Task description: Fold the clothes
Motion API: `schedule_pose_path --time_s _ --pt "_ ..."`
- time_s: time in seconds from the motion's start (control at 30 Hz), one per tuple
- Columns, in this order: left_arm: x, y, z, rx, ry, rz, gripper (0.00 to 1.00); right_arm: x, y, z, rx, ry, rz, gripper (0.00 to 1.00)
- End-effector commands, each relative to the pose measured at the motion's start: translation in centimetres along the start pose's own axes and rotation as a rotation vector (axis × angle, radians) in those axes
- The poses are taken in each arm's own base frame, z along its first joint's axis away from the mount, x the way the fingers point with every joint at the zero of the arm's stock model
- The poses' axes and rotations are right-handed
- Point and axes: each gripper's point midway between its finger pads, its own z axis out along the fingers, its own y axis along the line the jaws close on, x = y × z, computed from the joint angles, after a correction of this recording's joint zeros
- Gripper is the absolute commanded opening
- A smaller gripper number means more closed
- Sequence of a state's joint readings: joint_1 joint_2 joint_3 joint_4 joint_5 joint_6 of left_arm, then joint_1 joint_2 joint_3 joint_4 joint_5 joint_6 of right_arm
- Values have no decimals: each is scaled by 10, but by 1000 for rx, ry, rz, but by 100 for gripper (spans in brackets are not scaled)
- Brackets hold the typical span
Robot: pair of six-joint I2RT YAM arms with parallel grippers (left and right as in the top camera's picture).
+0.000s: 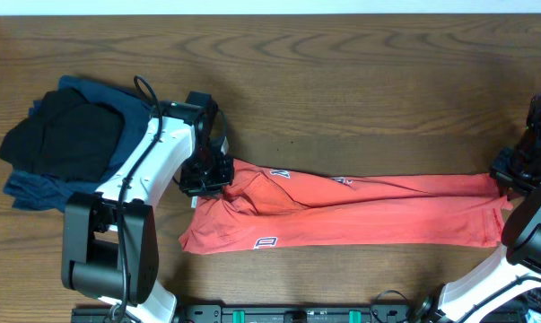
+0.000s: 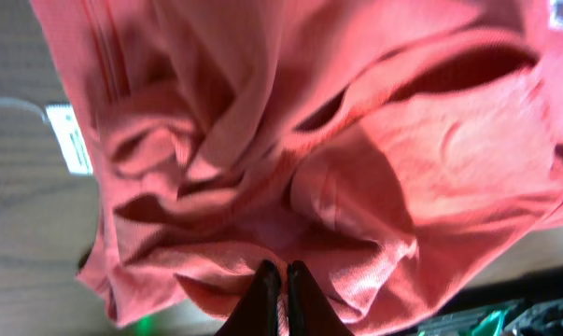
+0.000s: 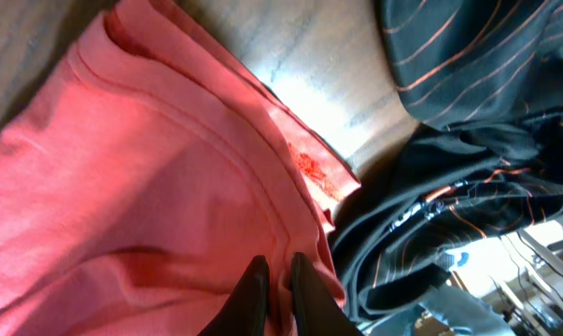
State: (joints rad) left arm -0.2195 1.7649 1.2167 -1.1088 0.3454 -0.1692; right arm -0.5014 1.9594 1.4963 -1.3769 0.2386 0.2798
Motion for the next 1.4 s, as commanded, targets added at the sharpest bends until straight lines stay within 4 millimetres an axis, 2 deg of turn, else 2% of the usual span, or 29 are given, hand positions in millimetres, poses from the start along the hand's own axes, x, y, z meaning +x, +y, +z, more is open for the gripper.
schedule_pose_path --time_s 0.0,0.13,0.23,0.33,0.53,0.6,0.67,0.83,1.0,1.17,1.23,1.37 --pt "-3 -3 -4 18 -30 -24 6 8 -4 -2 8 15 9 10" --pt "-9 -5 -5 25 -55 -21 6 18 -8 3 31 54 -2 12" --pt "-8 -5 -5 24 -51 -21 6 22 -10 7 48 68 -6 21" --pt "-7 -4 -4 23 -46 -23 6 22 -11 7 49 70 -6 24" --pt "-5 -4 -4 20 -38 -24 6 22 -12 7 56 69 -7 35" --pt "-5 -4 -4 20 -38 -24 7 24 -12 7 57 76 -8 40" --pt "-5 -4 -4 20 -37 -25 12 24 -12 7 57 77 -9 41" --pt "-6 -4 -6 22 -42 -22 24 25 -7 7 29 83 -8 41" --pt "-14 -9 -15 29 -72 -10 25 32 4 10 -36 115 -50 41" --pt "-14 -9 -16 30 -74 -9 25 41 14 36 -60 141 -54 29" --pt "-14 -9 -16 30 -74 -9 25 44 17 50 -64 140 -50 28" --pt "-14 -9 -16 30 -76 -9 26 45 32 64 -133 134 -20 26"
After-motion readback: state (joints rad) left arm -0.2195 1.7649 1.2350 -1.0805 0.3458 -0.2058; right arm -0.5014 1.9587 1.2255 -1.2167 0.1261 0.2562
